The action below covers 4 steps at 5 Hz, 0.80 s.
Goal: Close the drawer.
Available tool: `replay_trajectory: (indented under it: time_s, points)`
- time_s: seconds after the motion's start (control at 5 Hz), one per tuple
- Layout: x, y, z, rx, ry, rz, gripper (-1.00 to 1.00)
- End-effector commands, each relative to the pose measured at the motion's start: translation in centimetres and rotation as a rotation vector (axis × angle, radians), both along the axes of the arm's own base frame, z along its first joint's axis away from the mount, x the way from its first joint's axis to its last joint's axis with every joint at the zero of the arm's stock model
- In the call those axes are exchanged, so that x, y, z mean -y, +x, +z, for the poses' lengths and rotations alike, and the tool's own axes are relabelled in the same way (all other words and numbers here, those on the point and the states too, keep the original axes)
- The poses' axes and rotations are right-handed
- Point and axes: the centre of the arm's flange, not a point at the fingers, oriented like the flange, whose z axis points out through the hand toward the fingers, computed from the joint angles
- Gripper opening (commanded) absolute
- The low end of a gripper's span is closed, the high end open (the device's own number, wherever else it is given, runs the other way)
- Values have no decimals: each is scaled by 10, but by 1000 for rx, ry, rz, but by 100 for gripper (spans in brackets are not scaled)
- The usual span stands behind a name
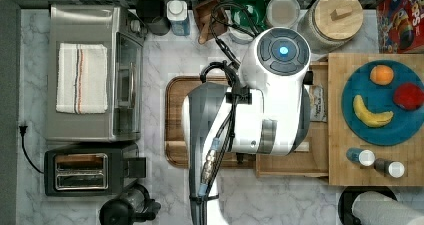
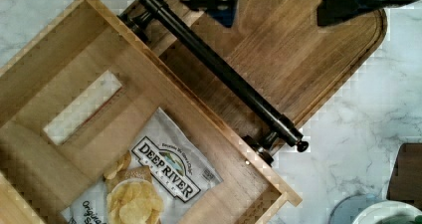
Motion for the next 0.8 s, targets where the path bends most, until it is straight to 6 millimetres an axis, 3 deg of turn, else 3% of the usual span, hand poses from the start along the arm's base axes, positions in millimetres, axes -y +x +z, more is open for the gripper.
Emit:
replay_trajectory:
  time_s: [0.2,0.4,0.6,0.8]
  points:
    - [4,0,-2,-3,2,4,-100]
    - [4,0,-2,-3,2,4,-100]
    - [-11,-9,-12,35,9,159,100]
    - [-30,-15,-16,27,15,332,100]
